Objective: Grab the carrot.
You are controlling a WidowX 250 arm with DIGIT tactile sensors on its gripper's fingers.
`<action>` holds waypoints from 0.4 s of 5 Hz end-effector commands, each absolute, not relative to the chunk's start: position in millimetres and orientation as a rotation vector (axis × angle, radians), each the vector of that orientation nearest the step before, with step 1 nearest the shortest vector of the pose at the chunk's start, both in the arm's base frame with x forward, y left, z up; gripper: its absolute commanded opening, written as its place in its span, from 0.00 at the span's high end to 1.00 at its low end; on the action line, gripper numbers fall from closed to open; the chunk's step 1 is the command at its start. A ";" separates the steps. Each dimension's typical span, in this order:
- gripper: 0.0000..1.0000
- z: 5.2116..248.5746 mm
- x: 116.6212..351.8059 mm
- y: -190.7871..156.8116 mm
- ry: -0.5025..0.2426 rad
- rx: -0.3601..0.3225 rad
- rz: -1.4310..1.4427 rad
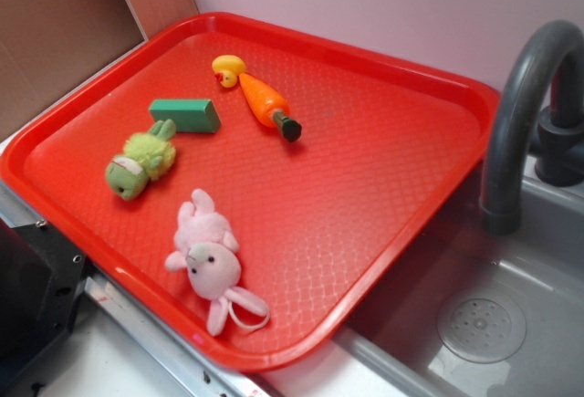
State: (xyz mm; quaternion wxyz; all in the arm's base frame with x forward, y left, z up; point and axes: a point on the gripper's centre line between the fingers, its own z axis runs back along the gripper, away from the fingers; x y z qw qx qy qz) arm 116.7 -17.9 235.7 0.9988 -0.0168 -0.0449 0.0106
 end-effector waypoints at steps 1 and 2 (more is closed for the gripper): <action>0.00 235.7 116.7 -17.9 -0.090 -0.034 0.021; 0.00 231.4 134.7 -9.7 -0.151 -0.118 0.272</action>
